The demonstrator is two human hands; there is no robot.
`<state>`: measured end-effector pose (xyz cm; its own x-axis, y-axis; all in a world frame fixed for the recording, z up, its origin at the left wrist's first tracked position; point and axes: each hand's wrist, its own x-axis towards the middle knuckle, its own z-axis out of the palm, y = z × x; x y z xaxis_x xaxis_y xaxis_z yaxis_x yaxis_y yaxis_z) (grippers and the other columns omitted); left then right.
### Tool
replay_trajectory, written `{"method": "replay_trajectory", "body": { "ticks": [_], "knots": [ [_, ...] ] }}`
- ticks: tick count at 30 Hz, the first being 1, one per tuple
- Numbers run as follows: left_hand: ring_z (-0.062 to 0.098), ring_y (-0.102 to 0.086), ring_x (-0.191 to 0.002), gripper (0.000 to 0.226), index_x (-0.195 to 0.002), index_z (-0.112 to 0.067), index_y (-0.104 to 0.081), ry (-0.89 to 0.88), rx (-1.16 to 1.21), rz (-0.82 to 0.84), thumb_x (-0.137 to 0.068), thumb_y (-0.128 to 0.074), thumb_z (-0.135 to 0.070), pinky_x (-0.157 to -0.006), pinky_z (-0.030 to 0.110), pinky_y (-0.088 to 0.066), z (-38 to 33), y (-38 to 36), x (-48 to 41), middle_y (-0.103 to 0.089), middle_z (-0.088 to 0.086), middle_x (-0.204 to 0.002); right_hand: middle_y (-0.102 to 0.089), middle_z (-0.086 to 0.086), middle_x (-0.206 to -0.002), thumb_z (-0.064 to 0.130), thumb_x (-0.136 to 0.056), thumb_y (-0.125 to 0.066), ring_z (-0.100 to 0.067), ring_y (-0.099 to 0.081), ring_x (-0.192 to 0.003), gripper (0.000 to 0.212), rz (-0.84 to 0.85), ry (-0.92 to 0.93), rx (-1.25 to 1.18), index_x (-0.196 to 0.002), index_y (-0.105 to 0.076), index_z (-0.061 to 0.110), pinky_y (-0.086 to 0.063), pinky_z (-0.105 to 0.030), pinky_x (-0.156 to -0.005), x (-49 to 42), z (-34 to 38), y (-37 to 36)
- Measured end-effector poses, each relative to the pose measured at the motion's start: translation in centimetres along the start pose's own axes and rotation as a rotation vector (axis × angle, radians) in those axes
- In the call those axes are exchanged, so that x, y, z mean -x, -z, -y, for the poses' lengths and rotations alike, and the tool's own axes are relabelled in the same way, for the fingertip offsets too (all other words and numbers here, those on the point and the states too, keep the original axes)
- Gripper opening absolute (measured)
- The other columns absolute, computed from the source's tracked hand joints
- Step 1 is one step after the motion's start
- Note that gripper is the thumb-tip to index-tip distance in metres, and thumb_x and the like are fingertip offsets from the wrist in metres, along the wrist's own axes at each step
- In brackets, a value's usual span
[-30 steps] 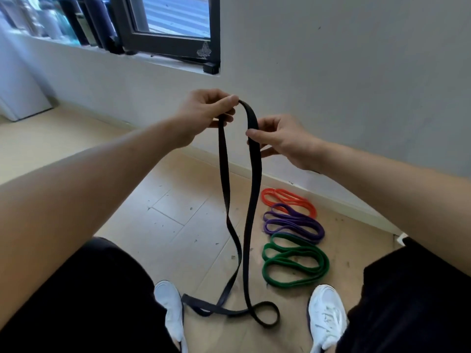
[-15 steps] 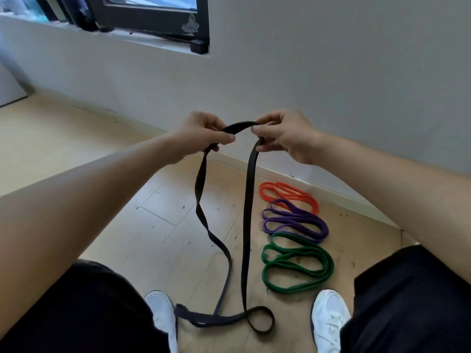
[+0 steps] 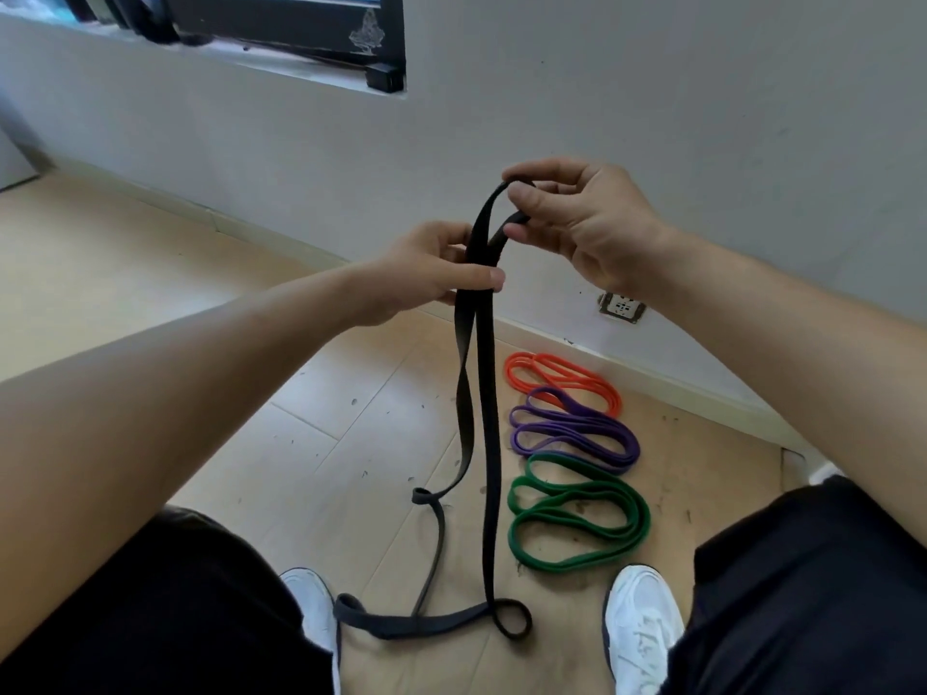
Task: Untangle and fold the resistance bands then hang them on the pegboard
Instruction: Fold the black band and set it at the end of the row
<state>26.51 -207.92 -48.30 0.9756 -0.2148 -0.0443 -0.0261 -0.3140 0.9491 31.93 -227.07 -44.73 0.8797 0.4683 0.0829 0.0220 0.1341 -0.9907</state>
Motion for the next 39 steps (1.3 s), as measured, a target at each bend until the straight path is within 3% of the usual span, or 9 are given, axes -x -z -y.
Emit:
{"method": "replay_trajectory", "body": {
  "ticks": [5,8,12,16,20,24,28,32,39],
  "knots": [
    [0.019,-0.067,-0.088,0.021,-0.110,-0.011,-0.064,-0.103,-0.137,-0.059,-0.091,-0.073,-0.012,-0.092,0.044,-0.059,-0.4,0.2,-0.1,-0.064,0.002,-0.090,-0.060,-0.009,-0.088,0.002,-0.090,-0.069,-0.018,-0.069,-0.079,0.013,-0.061,0.082,-0.051,-0.103,-0.069,0.000,-0.059,-0.028,-0.077,0.3,1.6,1.4],
    [0.024,-0.066,-0.083,0.017,-0.101,-0.017,-0.063,-0.162,-0.312,-0.116,-0.090,-0.070,-0.028,-0.090,0.055,-0.057,-0.8,0.6,0.0,-0.065,0.005,-0.091,-0.062,-0.011,-0.089,-0.002,-0.092,-0.065,-0.022,-0.069,-0.082,0.010,-0.075,0.128,-0.117,-0.101,-0.068,0.000,-0.059,-0.029,-0.079,0.5,2.5,2.0],
    [0.025,-0.070,-0.085,0.015,-0.111,-0.022,-0.066,-0.234,-0.470,-0.298,-0.096,-0.063,-0.025,-0.080,0.049,-0.061,-2.5,1.8,0.1,-0.073,0.000,-0.097,-0.064,-0.016,-0.101,-0.007,-0.091,-0.062,-0.027,-0.070,-0.093,0.014,-0.055,0.158,-0.195,-0.103,-0.068,-0.001,-0.058,-0.033,-0.086,0.5,3.5,2.3],
    [0.021,-0.071,-0.086,0.015,-0.111,-0.015,-0.066,-0.240,-0.402,-0.399,-0.096,-0.066,-0.016,-0.071,0.041,-0.064,-3.9,3.0,0.3,-0.074,0.001,-0.097,-0.064,-0.018,-0.103,-0.011,-0.092,-0.059,-0.026,-0.069,-0.093,0.016,-0.056,0.183,-0.221,-0.100,-0.068,-0.001,-0.058,-0.033,-0.086,0.7,3.9,1.8],
    [0.013,-0.064,-0.089,0.017,-0.112,-0.018,-0.072,-0.236,-0.433,-0.342,-0.095,-0.068,-0.017,-0.085,0.040,-0.059,-4.2,3.5,1.0,-0.070,-0.006,-0.091,-0.063,-0.018,-0.101,-0.011,-0.092,-0.059,-0.026,-0.069,-0.092,0.016,-0.117,0.171,-0.214,-0.101,-0.069,-0.001,-0.059,-0.030,-0.084,0.6,3.8,1.8],
    [0.011,-0.065,-0.093,0.016,-0.109,-0.018,-0.073,-0.220,-0.453,-0.326,-0.098,-0.062,-0.014,-0.095,0.035,-0.052,-4.8,3.4,1.2,-0.075,0.002,-0.097,-0.063,-0.018,-0.102,-0.011,-0.092,-0.060,-0.026,-0.069,-0.091,0.015,-0.139,0.151,-0.222,-0.100,-0.069,-0.002,-0.059,-0.029,-0.082,0.6,3.6,1.9],
    [0.016,-0.073,-0.096,0.013,-0.113,-0.007,-0.061,-0.151,-0.154,-0.165,-0.102,-0.055,-0.008,-0.088,0.024,-0.056,-5.1,3.0,1.4,-0.075,0.006,-0.101,-0.066,-0.015,-0.097,-0.011,-0.092,-0.059,-0.022,-0.071,-0.084,0.016,-0.137,0.156,-0.271,-0.100,-0.068,-0.002,-0.059,-0.028,-0.081,0.7,3.9,2.0],
    [0.020,-0.069,-0.088,0.026,-0.127,-0.003,-0.060,-0.098,0.032,-0.071,-0.105,-0.050,-0.011,-0.089,0.031,-0.059,-4.8,3.2,1.7,-0.067,0.004,-0.092,-0.067,-0.016,-0.097,-0.013,-0.093,-0.057,-0.023,-0.072,-0.086,0.018,-0.142,0.135,-0.297,-0.100,-0.068,-0.002,-0.058,-0.027,-0.081,0.5,3.9,2.9],
    [0.020,-0.069,-0.088,0.032,-0.132,-0.008,-0.061,-0.115,0.015,-0.012,-0.103,-0.050,-0.001,-0.084,0.031,-0.059,-4.4,3.1,2.0,-0.074,0.007,-0.106,-0.067,-0.014,-0.098,-0.011,-0.094,-0.055,-0.021,-0.072,-0.084,0.017,-0.170,0.077,-0.296,-0.101,-0.066,-0.001,-0.059,-0.024,-0.078,0.5,3.4,4.4]
  ]
}}
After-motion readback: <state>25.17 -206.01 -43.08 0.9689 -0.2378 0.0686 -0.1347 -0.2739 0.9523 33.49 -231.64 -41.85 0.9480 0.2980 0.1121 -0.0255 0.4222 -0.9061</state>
